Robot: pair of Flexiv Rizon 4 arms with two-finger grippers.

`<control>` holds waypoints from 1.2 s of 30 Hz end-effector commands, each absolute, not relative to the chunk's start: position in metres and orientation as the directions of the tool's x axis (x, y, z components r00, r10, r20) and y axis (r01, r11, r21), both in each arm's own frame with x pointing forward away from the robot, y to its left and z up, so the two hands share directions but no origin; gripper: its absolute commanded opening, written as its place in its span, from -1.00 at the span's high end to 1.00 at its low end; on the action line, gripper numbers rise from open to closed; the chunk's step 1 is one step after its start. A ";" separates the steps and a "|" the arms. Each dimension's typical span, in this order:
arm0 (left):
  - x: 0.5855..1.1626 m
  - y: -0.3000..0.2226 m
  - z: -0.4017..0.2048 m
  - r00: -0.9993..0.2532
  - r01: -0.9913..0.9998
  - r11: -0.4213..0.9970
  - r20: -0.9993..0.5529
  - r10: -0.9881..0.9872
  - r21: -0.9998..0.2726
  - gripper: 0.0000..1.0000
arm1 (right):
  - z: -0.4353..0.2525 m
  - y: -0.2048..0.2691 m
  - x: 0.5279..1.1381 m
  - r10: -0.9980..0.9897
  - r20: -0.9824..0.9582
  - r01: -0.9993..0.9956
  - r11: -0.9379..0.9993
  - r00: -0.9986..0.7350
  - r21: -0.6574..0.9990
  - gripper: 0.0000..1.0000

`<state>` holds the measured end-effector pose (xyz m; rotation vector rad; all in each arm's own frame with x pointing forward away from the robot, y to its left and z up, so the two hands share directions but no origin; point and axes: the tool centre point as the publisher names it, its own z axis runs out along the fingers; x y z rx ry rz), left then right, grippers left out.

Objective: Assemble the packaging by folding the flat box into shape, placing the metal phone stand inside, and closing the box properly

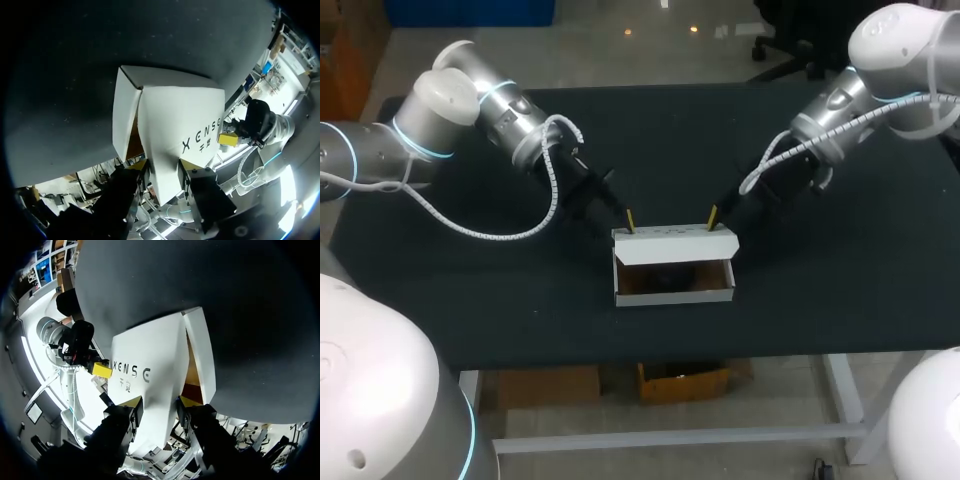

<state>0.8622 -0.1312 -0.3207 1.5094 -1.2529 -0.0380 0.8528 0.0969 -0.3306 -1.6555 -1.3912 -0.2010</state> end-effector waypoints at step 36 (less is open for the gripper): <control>0.852 -0.122 -0.322 0.383 -0.715 0.143 0.554 -0.739 0.684 0.25 | -0.343 0.097 0.847 0.706 0.635 0.841 0.103 0.314 -0.531 0.10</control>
